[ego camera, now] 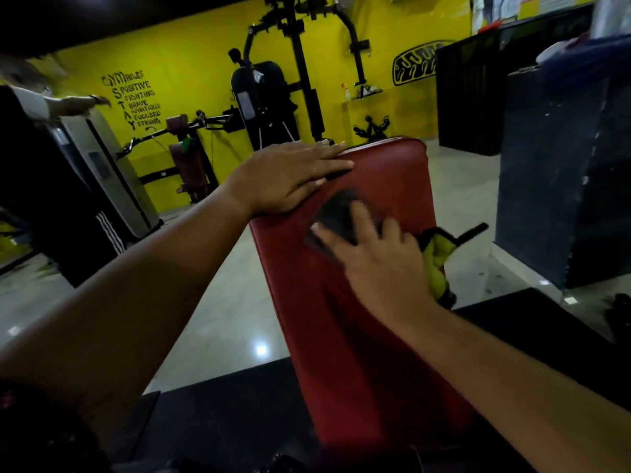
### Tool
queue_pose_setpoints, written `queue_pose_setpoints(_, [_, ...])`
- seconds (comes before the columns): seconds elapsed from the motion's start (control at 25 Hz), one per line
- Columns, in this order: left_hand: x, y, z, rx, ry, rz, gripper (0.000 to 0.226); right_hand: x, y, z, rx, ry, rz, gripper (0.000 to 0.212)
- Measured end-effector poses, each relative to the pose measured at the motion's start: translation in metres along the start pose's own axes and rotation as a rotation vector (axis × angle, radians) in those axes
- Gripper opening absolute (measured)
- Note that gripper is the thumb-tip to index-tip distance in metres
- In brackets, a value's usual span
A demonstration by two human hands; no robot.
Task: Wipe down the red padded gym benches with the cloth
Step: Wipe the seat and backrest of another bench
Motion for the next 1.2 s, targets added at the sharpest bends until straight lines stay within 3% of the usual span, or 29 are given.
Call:
queue_pose_setpoints(0.2, [0.005, -0.004, 0.013, -0.001, -0.289, 0.197, 0.051, 0.049, 0.010, -0.003, -0.026, -0.083, 0.316, 0.069])
queue_pose_setpoints(0.36, [0.010, -0.002, 0.029, 0.037, -0.303, 0.177, 0.053, 0.032, 0.013, 0.010, -0.057, -0.114, 0.495, 0.074])
queue_pose_setpoints(0.6, [0.013, -0.001, 0.034, 0.083, -0.332, 0.154, 0.054, 0.065, 0.018, 0.015, 0.027, -0.196, 0.277, 0.071])
queue_pose_setpoints(0.76, [0.012, -0.001, 0.036, 0.104, -0.306, 0.132, 0.054, 0.059, 0.052, 0.025, -0.024, -0.263, 0.295, 0.075])
queue_pose_setpoints(0.96, [0.015, -0.002, 0.036, 0.131, -0.288, 0.146, 0.054, 0.093, 0.008, -0.003, 0.152, -0.328, 0.322, 0.061])
queue_pose_setpoints(1.2, [0.014, -0.001, 0.036, 0.163, -0.298, 0.140, 0.054, 0.052, 0.055, 0.028, 0.070, -0.233, 0.371, 0.067])
Point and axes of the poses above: each hand's wrist, its own y-axis away from the middle knuckle, its own z-axis out of the palm, x = y × z, the point moved 1 cm from there along -y, towards the middle knuckle, and after that the axes turned 9 degrees about -x, right-handed, at the moved point
